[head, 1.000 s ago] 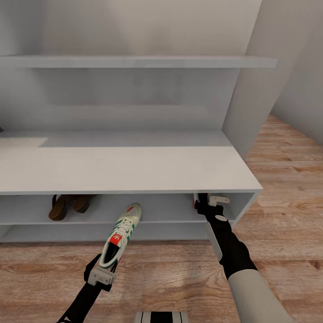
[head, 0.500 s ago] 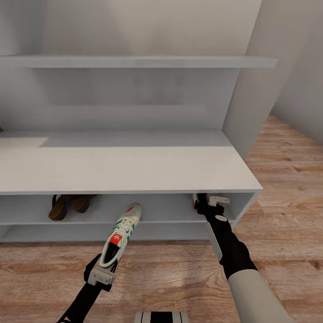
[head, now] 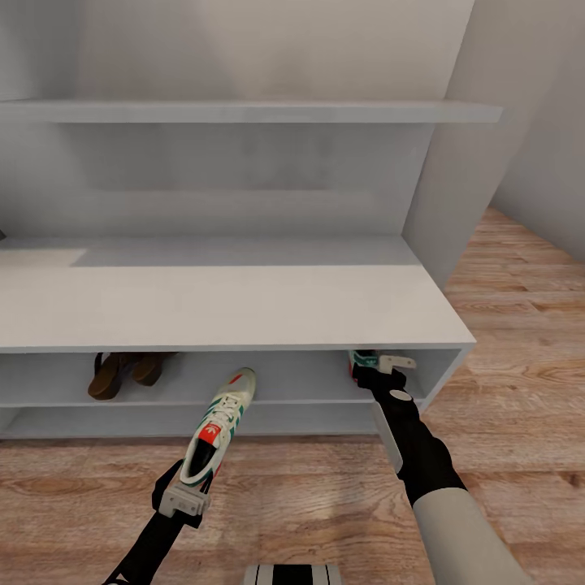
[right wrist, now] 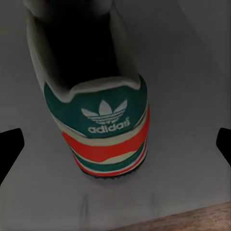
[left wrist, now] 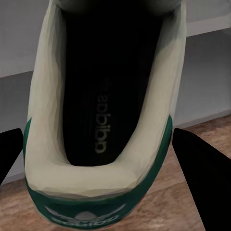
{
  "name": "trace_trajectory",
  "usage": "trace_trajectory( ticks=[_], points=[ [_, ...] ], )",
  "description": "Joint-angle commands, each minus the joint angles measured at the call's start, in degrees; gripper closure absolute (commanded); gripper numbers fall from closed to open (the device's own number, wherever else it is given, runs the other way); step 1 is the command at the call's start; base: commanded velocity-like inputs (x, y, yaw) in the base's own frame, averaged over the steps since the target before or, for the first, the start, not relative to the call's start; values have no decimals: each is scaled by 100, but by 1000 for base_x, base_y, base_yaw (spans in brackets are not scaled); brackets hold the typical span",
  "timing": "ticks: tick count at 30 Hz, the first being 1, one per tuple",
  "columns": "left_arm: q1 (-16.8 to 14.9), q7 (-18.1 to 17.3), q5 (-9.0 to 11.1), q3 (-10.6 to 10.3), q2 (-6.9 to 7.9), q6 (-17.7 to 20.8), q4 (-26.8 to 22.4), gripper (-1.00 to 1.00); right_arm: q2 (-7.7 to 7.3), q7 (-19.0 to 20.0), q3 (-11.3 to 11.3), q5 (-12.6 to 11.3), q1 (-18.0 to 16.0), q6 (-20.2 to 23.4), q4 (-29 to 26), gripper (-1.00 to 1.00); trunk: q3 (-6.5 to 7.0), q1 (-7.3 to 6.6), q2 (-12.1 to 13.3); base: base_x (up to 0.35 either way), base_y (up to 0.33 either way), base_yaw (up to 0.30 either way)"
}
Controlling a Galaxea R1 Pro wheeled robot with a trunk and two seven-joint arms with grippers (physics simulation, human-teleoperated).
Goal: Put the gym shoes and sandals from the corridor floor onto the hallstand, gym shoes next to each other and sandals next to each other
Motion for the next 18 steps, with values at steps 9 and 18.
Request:
trace_trajectory(
  ticks=[9,18],
  points=[
    [0,2,-1,0,-1,-1,3,100,0,0,-1,0,3,0,0,-100,0,0,0,0,0,0],
    [0,2,-2,0,-3,0,1,100,0,0,3,0,4,0,0,-100,0,0,0,0,0,0]
  ],
)
